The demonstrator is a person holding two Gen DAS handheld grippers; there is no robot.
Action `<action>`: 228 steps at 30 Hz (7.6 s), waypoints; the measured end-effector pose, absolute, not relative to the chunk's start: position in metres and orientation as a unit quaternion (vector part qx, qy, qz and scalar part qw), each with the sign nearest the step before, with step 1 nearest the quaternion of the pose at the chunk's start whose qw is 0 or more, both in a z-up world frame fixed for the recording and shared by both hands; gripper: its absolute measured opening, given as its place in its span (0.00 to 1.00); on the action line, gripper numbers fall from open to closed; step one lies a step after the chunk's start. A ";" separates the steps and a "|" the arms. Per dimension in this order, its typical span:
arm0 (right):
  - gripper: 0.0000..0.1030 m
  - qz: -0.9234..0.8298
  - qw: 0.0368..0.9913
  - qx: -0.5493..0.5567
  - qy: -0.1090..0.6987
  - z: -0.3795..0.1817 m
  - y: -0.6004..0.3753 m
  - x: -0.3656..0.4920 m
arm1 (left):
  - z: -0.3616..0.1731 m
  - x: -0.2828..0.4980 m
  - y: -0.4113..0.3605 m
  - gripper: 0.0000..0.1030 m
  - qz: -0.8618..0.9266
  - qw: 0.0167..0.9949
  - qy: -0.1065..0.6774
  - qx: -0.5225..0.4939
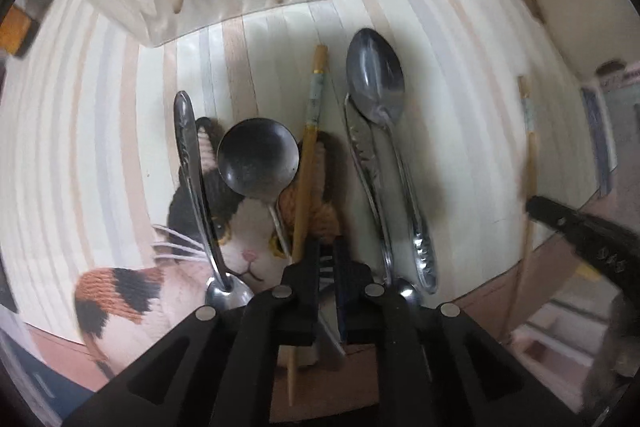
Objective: Organize utensils
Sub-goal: 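Carry both held chopsticks up to the clear basket, then release both chopsticks into the basket by opening both tools, then grasp a steel spoon with the right tool while the left tool grasps another spoon, then lift both held spoons off the cat mat and carry them over the basket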
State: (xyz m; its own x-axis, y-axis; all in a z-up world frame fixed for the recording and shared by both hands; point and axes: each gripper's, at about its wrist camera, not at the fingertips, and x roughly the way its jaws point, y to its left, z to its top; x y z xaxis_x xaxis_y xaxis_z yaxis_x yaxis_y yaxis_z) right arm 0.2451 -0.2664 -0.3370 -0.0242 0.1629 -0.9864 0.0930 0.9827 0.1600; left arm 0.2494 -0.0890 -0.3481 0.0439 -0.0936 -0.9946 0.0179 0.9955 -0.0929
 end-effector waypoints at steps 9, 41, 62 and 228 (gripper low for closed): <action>0.06 0.024 0.700 0.115 0.705 -0.330 -0.275 0.241 | -0.312 0.232 -0.054 0.00 -0.030 0.748 0.660 -0.069; 0.06 0.013 0.716 0.124 0.687 -0.314 -0.285 0.242 | -0.282 0.202 -0.025 0.04 -0.065 0.765 0.638 -0.054; 0.06 0.153 0.759 0.152 0.614 -0.187 -0.213 0.327 | -0.110 0.257 0.047 0.04 -0.051 0.852 0.491 -0.175; 0.07 0.074 0.735 0.032 0.673 -0.304 -0.218 0.239 | -0.242 0.144 0.063 0.31 0.113 0.795 0.590 -0.085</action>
